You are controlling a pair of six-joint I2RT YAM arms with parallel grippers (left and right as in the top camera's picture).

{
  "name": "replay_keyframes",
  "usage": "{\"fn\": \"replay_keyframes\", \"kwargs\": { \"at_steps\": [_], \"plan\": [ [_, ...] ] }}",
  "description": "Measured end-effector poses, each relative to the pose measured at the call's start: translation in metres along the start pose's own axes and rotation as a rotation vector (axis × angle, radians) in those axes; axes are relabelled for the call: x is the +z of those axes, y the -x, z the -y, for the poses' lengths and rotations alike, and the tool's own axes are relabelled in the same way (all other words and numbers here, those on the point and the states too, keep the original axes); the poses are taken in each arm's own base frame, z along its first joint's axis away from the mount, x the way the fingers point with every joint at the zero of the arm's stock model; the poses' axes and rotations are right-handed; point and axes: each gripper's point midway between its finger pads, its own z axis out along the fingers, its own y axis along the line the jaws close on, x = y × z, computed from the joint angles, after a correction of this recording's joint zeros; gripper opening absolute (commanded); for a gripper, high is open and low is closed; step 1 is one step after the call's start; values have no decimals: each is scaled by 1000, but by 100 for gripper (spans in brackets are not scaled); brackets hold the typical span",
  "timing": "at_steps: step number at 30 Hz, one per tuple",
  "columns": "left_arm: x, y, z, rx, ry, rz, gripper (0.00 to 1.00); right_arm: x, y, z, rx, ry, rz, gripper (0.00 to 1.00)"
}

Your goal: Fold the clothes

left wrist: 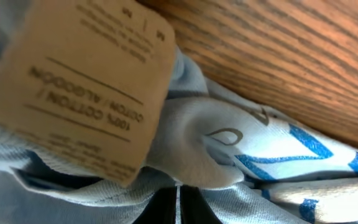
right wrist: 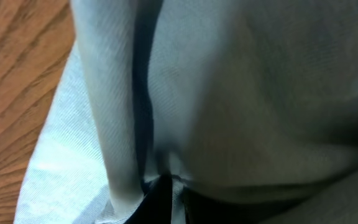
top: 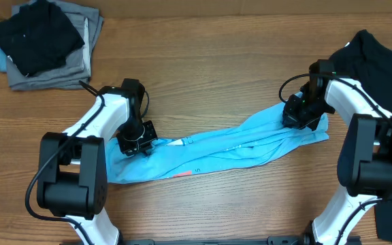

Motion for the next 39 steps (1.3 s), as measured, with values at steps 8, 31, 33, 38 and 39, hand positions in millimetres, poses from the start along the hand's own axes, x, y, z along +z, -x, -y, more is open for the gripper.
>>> {"fn": "replay_keyframes", "kwargs": {
  "at_steps": [8, 31, 33, 38, 39],
  "plan": [
    [3, 9, -3, -75, -121, -60, 10, 0, 0, 1, 24, -4, 0, 5],
    [-57, 142, -99, -308, -119, 289, 16, 7, -19, -19, 75, -7, -44, 4],
    [-72, 153, -111, -320, -78, 329, 15, 8, -20, -21, 66, -17, -40, 4],
    [-123, 161, -121, -325, -28, 379, 5, 8, -22, -18, 74, -53, -32, 4],
    [-136, 162, -120, -322, -23, 391, 5, 7, -22, -17, 79, -66, -30, 4]
  ]
}}
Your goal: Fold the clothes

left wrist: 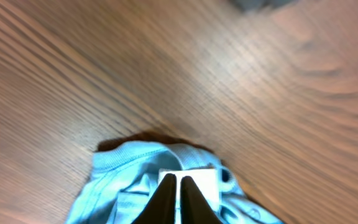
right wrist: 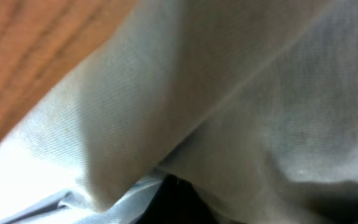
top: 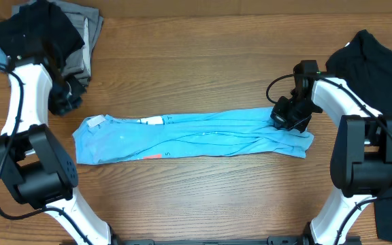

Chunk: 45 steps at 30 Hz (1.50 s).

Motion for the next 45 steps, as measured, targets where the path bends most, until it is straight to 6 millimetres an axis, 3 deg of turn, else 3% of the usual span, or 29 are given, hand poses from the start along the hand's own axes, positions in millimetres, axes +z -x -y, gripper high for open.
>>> {"fn": "replay_keyframes", "kwargs": {
  "at_steps": [5, 9, 14, 17, 19, 21, 25, 29, 34, 39, 45],
  "plan": [
    [-55, 1, 17, 47, 14, 23, 4, -11, -3, 17, 20, -91, 23, 4],
    [-72, -36, 42, 145, 36, -46, 6, -41, 7, 12, 8, -79, 121, 11],
    [-63, -97, 94, 342, 55, -110, 7, -73, 11, 3, -16, -39, 203, 15],
    [-49, -132, 113, 437, 62, -153, 8, -72, 6, 6, -26, -54, 181, 15],
    [-30, -169, 126, 527, 77, -198, 9, -72, 4, 7, -46, -60, 174, 15],
    [-16, -186, 130, 566, 85, -218, 9, -71, 3, 8, -57, -64, 168, 15],
    [14, -209, 116, 589, 125, -270, 9, -65, 1, 11, -74, -71, 158, 15],
    [38, -219, 88, 551, 162, -337, 9, -49, -4, 17, -78, -71, 143, 15],
    [64, -224, 55, 484, 187, -394, 9, -27, -6, 22, -75, -58, 143, 6],
    [69, -222, 43, 401, 128, -429, 10, -8, -12, 29, -52, -52, 138, 4],
    [70, -205, 25, 266, 64, -467, 11, -4, -10, 27, -20, -32, 148, 4]
  ]
}}
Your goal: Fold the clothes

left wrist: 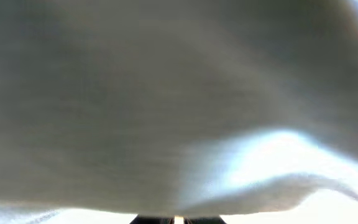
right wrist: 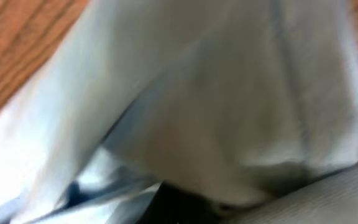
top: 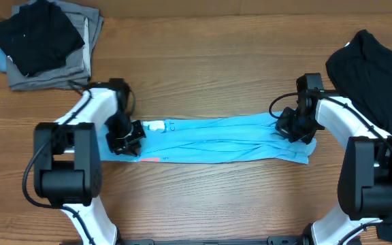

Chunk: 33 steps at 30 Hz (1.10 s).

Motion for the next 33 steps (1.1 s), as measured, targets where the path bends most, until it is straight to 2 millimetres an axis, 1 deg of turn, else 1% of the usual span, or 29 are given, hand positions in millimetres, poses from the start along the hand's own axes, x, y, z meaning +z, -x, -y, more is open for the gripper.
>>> {"fn": "replay_keyframes", "kwargs": {
  "at_steps": [8, 11, 16, 20, 23, 25, 27, 28, 30, 32, 33],
  "plan": [
    [-13, 32, -46, -163, -83, 54, 16, 0, 2, -2, 25, 7, 9, 4],
    [-17, 41, -63, -216, -97, 75, 15, 0, 3, -1, 25, 4, 12, 4],
    [-19, 45, -79, -262, -98, 81, 14, 0, 2, -1, 25, 3, 10, 4],
    [-21, 46, -86, -269, -66, 87, 14, -7, -6, 2, 30, -18, -37, 4],
    [-21, 46, -88, -269, -53, 91, 14, -21, -3, -11, -7, 23, -28, 4],
    [-21, 46, -89, -268, -46, 92, 14, -36, -2, -25, -54, 74, -3, 4],
    [-21, 46, -90, -268, -41, 93, 14, -48, -7, -37, -97, 110, 5, 4],
    [-21, 46, -90, -268, -40, 93, 14, -53, -13, -44, -123, 128, 2, 4],
    [-21, 46, -91, -268, -38, 94, 14, -55, -25, -55, -165, 147, -18, 4],
    [-21, 46, -91, -267, -34, 95, 14, -50, -38, -66, -209, 167, -40, 4],
    [-21, 46, -92, -266, -33, 95, 14, -46, -45, -68, -223, 171, -54, 4]
  ]
}}
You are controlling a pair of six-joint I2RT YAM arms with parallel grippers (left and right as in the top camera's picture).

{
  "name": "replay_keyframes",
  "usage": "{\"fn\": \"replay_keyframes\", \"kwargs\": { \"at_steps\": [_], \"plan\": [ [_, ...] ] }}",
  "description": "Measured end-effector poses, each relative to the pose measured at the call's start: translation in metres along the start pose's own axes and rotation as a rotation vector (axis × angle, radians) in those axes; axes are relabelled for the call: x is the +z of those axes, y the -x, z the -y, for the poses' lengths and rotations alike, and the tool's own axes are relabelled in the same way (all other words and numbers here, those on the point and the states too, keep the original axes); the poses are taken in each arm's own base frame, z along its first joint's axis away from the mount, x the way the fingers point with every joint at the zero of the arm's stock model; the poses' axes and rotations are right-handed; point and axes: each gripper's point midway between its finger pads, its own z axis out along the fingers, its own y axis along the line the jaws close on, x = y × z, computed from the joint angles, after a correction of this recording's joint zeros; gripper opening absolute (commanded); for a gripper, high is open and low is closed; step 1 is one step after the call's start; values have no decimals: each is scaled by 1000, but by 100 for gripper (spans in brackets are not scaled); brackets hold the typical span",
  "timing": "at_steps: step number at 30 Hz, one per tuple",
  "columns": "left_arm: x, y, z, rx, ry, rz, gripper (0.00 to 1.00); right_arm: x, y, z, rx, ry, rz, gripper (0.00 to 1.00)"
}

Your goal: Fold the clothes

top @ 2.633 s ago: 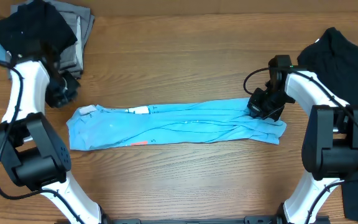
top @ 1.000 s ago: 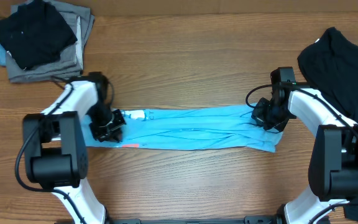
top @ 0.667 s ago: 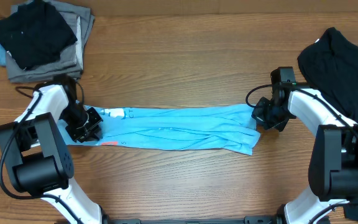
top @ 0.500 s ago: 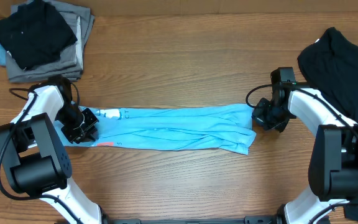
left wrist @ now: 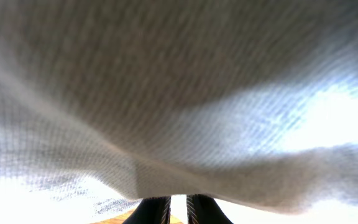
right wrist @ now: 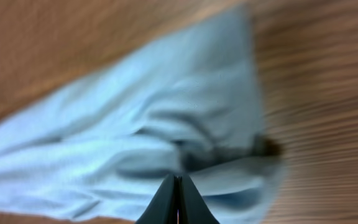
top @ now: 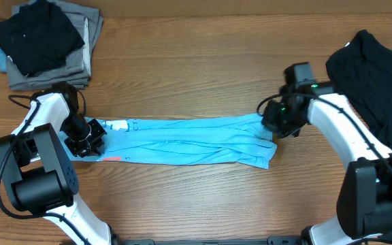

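A long light-blue garment [top: 182, 143] lies stretched left to right across the wooden table [top: 196, 68]. My left gripper [top: 86, 139] sits at its left end. In the left wrist view the cloth [left wrist: 179, 93] fills the frame, draped over the fingers [left wrist: 157, 211], and the left gripper [left wrist: 178, 213] shows a narrow gap between its jaws. My right gripper [top: 275, 122] hangs just above the garment's right end. In the right wrist view that gripper [right wrist: 178, 194] is shut with nothing in it, and the blue cloth [right wrist: 135, 143] lies below it.
A stack of folded grey and black clothes [top: 46, 41] sits at the far left corner. A loose black garment [top: 380, 68] lies along the right edge, behind the right arm.
The garment has shifted left, with my left gripper at its left end. My right gripper has let go of the right end and now hangs shut above it. The left jaws have parted slightly.
At first both grippers were shut on the ends of the bunched, slanted garment. Then it lay straighter, with the left gripper off it near the folded stack. Later the left was back on the left end. Now the cloth lies further left and the right gripper is off it.
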Motion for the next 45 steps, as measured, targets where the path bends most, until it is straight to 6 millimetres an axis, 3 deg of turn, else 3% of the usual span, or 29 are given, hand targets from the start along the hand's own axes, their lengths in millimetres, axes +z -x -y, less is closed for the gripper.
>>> {"fn": "replay_keyframes", "kwargs": {
  "at_steps": [4, 12, 19, 24, 30, 32, 33, 34, 35, 37, 39, 40, 41, 42, 43, 45],
  "plan": [
    [0, 0, 0, 1, 1, 0, 14, 21, -26, -1, -19, 6, -67, 4],
    [0, 0, -1, 3, 4, 2, 14, 50, -54, 33, 64, -20, -133, 4],
    [0, 0, -2, 5, 12, 3, 13, 43, -38, 60, 226, -12, -112, 4],
    [-2, 2, -10, 0, 52, 0, 12, 31, -19, 91, 310, -84, -52, 4],
    [-23, 6, -19, -12, 108, -12, 9, 17, -2, 91, 308, -106, -3, 4],
    [-41, 14, -15, -11, 104, 20, 10, 7, 4, 87, 300, -106, 14, 10],
    [-46, 17, -14, -11, 103, 33, 12, 1, 5, 85, 294, -105, 19, 17],
    [-52, 20, -13, -11, 102, 48, 13, -5, 8, 83, 286, -100, 32, 31],
    [-58, 22, -13, -11, 103, 64, 15, -13, 11, 80, 273, -93, 47, 43],
    [-74, 24, -14, -17, 104, 102, 19, -23, 19, 78, 272, -73, 78, 76],
    [-96, 26, -13, -20, 92, 159, 24, -33, 30, 81, 264, -34, 111, 85],
    [-106, 27, -12, -20, 83, 182, 35, -35, 33, 84, 256, -15, 119, 89],
    [-118, 28, -11, -20, 70, 218, 57, -38, 36, 89, 257, 2, 124, 90],
    [-129, 28, -9, -22, 54, 249, 87, -40, 38, 94, 254, 15, 126, 91],
    [-137, 28, -8, -19, 43, 273, 98, -43, 40, 98, 255, 31, 129, 91],
    [-150, 25, -7, -17, 21, 308, 100, -46, 43, 103, 245, 64, 136, 92]
  ]
}}
